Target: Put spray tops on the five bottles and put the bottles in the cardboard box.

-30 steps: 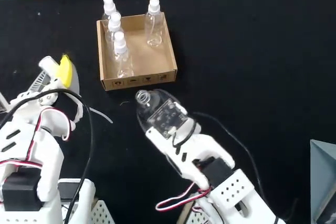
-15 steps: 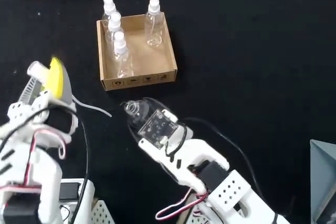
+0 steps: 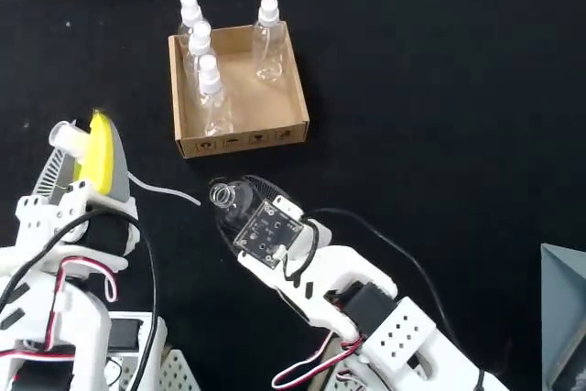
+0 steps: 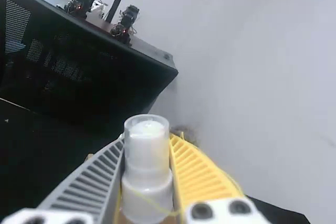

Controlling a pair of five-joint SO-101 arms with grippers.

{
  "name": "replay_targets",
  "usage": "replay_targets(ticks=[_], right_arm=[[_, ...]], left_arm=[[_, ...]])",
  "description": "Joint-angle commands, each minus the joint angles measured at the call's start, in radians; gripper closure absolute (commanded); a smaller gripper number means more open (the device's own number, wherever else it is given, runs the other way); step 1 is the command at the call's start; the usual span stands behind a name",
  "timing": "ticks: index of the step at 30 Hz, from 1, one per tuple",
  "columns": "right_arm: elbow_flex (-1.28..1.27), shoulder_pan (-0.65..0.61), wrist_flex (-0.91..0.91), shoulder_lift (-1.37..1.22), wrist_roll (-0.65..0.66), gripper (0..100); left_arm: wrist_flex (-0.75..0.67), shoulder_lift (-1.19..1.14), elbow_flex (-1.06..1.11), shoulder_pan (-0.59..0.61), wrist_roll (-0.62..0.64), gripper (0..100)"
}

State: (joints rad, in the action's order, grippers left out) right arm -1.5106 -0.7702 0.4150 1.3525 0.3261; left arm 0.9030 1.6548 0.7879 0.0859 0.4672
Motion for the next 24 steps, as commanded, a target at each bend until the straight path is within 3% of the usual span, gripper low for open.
replay_targets(ticks=[1,19,24], right_arm=[[0.007,-0.026,-0.023,0.028,0.017,88.5],[-0.001,-0.068,-0.023,0.028,0.018,88.5],[-0.001,-0.068,-0.023,0.028,0.018,88.5]], left_arm=[[-0.026,0.008,0.010,-0.015,0.000,97],[-0.052,0.008,0.016,-0.018,0.002,97],[-0.051,0.008,0.038,-0.082,0.000,97]])
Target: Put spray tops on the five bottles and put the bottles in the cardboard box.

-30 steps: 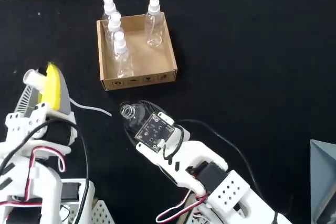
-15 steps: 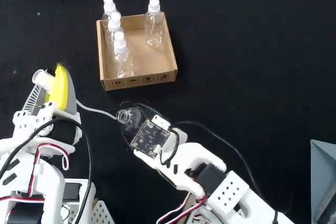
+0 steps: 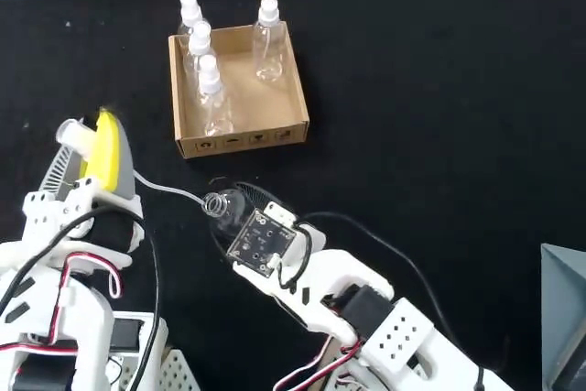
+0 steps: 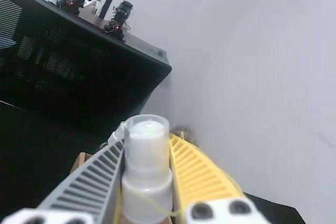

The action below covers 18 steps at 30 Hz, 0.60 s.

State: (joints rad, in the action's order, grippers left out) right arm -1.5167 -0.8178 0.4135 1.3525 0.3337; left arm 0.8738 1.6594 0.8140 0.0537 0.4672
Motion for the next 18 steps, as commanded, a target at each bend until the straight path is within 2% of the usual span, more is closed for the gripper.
replay_targets(ticks=[1,18], right_arm=[[0.005,-0.020,-0.021,0.028,0.011,88.5],[0.004,-0.014,-0.021,0.036,0.005,88.5]], left_arm=[[-0.023,0.003,0.018,-0.056,-0.002,97],[-0.018,0.003,0.051,-0.059,-0.029,97]])
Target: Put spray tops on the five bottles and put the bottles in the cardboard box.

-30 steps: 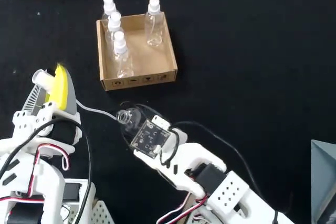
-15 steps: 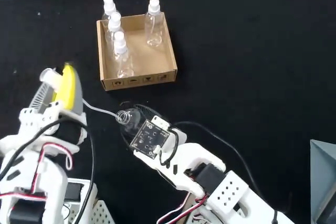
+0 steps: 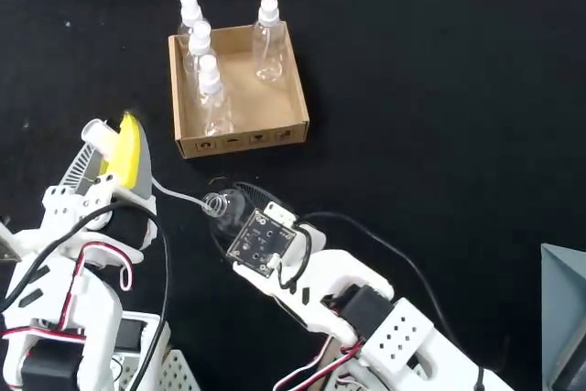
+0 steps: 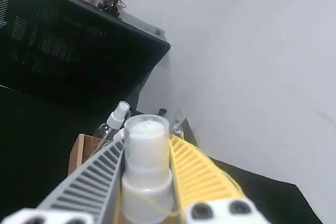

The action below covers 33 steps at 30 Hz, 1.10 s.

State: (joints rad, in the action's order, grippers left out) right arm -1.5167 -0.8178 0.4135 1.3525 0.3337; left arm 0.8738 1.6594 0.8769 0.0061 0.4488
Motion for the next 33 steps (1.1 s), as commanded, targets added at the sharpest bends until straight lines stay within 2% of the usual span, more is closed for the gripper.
replay_targets(ticks=[1,9,16,21,33], right_arm=[[0.004,-0.014,-0.021,0.036,0.003,88.5],[0.004,-0.014,-0.029,0.036,0.003,88.5],[0.005,-0.011,-0.031,0.036,0.003,88.5],[0.012,0.037,-0.032,0.036,0.002,88.5],[0.002,0.044,-0.074,0.036,0.002,88.5]], left_arm=[[-0.017,0.003,-0.010,-0.013,-0.011,97],[-0.023,0.003,0.031,-0.016,-0.011,97],[-0.028,0.003,0.073,-0.131,-0.018,97],[-0.040,0.003,0.090,-0.150,-0.051,97],[-0.038,0.003,0.119,-0.214,-0.061,97]])
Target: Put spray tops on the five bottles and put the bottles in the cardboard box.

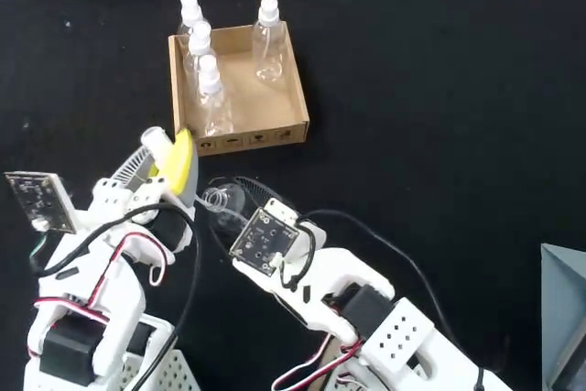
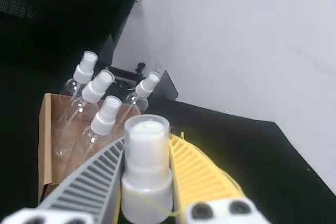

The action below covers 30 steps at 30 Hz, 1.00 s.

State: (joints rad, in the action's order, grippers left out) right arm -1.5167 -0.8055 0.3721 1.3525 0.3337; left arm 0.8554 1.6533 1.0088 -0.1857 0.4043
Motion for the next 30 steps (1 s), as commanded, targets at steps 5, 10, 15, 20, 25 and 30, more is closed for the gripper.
replay_targets(ticks=[5,10,15,20,25,30], right_arm=[[0.002,0.032,-0.035,0.036,0.000,88.5],[0.004,0.032,-0.037,0.036,-0.060,88.2],[0.004,0.032,-0.038,0.036,-0.060,88.1],[0.004,0.032,-0.038,0.036,-0.060,88.1],[0.004,0.032,-0.038,0.036,-0.060,88.1],[0.004,0.032,-0.038,0.036,-0.061,88.1]], left_arm=[[-0.017,0.009,-0.013,-0.022,-0.017,97],[-0.015,0.009,-0.013,-0.022,-0.017,97],[-0.023,0.009,0.010,-0.022,-0.017,97],[-0.018,0.009,0.013,-0.077,-0.054,97],[-0.021,0.009,0.033,-0.125,-0.071,97],[-0.023,0.009,0.038,-0.130,-0.072,97]])
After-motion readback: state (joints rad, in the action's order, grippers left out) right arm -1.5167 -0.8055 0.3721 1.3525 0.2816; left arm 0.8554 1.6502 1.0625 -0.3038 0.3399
